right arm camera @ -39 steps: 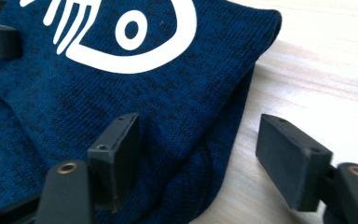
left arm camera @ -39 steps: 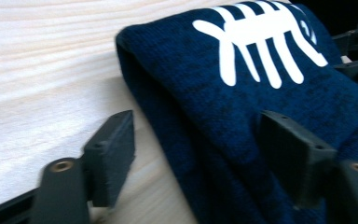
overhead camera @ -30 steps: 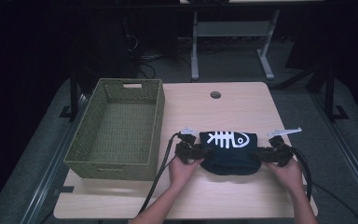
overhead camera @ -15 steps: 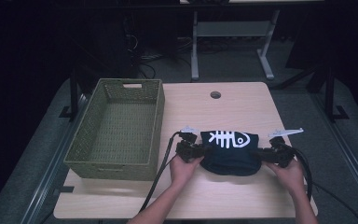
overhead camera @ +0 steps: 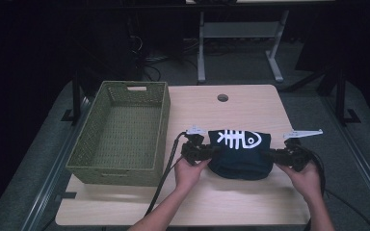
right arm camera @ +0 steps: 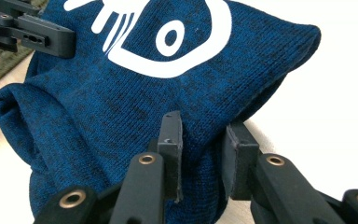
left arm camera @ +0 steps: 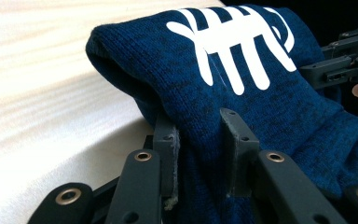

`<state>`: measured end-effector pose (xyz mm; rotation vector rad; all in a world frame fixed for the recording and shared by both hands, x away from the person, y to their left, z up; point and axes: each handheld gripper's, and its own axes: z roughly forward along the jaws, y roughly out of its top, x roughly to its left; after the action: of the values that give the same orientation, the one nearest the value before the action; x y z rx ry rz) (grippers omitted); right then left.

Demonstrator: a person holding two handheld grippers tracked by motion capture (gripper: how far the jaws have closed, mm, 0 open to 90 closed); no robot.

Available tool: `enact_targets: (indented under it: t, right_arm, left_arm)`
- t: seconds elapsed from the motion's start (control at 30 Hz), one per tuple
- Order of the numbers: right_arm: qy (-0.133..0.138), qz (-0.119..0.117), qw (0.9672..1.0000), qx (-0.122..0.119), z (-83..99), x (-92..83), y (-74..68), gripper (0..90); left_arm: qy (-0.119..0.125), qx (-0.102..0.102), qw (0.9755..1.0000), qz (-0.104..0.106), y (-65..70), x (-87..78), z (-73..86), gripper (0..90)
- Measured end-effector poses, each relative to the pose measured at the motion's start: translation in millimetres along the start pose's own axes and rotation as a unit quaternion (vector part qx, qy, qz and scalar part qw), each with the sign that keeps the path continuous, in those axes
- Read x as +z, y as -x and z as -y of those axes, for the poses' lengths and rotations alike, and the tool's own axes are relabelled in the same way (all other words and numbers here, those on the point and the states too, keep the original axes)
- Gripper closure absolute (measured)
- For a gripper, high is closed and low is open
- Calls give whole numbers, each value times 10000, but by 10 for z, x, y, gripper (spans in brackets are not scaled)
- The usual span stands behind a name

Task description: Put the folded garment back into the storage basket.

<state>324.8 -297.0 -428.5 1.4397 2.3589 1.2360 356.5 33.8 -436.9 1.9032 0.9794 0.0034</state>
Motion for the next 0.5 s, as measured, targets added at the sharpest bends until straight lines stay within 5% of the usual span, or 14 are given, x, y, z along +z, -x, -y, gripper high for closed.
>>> enact_targets:
  t: [0.5]
  right_arm:
    - [189, -71, 9998, -24, -111, -177, -136, 720]
  left_arm:
    - [129, 197, 9997, 3, 102, -213, -149, 708]
